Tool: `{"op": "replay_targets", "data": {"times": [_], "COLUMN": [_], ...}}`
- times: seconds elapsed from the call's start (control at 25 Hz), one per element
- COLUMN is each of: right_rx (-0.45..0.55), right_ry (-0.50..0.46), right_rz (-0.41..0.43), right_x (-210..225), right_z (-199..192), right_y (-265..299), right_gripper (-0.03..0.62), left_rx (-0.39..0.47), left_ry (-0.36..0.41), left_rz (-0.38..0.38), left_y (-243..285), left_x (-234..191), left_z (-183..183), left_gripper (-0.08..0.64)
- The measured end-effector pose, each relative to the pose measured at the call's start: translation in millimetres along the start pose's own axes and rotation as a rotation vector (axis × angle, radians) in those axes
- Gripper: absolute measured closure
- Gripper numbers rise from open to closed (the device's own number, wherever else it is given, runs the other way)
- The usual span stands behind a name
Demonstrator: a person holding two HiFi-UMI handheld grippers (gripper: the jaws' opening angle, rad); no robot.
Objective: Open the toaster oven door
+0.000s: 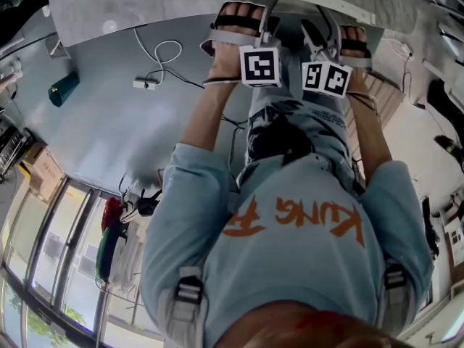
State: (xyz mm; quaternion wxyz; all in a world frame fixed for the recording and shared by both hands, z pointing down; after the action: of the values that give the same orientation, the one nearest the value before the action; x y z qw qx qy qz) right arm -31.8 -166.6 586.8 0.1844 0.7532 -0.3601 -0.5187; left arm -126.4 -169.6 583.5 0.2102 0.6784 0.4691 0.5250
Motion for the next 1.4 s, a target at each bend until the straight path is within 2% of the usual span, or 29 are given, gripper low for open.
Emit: {"op": "replay_targets", "data": {"times": [0.2,0.36,1.04,1.12,1.2,1.28,1.4], "right_rx": [-0.005,0.003,-0.009,-0.010,-0.002,0.028,0.111], "right_ry": [-0.026,-0.048,-0.100,-0.090,-0.051,0.009,0.106], "right_rz": [-0.033,-0.069,-0.119,-0.122,-0.124,-0.114,-0.108], "right_x": [-16,-27,-52,-50,-45,-39,-22], "right_z": [-8,-14,-24,-22,-18,-11,2], "right_y": [11,21,38,32,23,9,-16], "right_gripper": [0.252,0.241,0.198,0.199,0.244,0.302,0.344], "left_rx": [-0.033,-0.041,-0.091,-0.087,-0.076,-0.026,0.056], "left_ry": [0.055,0.073,0.159,0.141,0.095,-0.026,-0.242], "left_rz": [0.136,0.198,0.315,0.290,0.251,0.231,0.287], "left_y": [16,27,49,45,39,28,0], "left_x": [7,13,31,35,41,45,31], "left_z": [-7,-12,-21,-20,-16,-7,8], "left_gripper": [0.239,0.239,0.230,0.229,0.230,0.230,0.230]}}
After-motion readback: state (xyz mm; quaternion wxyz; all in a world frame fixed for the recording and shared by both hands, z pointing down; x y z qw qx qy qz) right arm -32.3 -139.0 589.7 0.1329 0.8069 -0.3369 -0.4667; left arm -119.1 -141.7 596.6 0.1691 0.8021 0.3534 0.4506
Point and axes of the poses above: the fingertips, and each gripper's own axes: y forward along the fingers, x to its right, z out of its top, the point moved 6 cm from there along -y, backward along the fingers, and after that the axes turned 4 degrees about x, right-handed, at the moved point
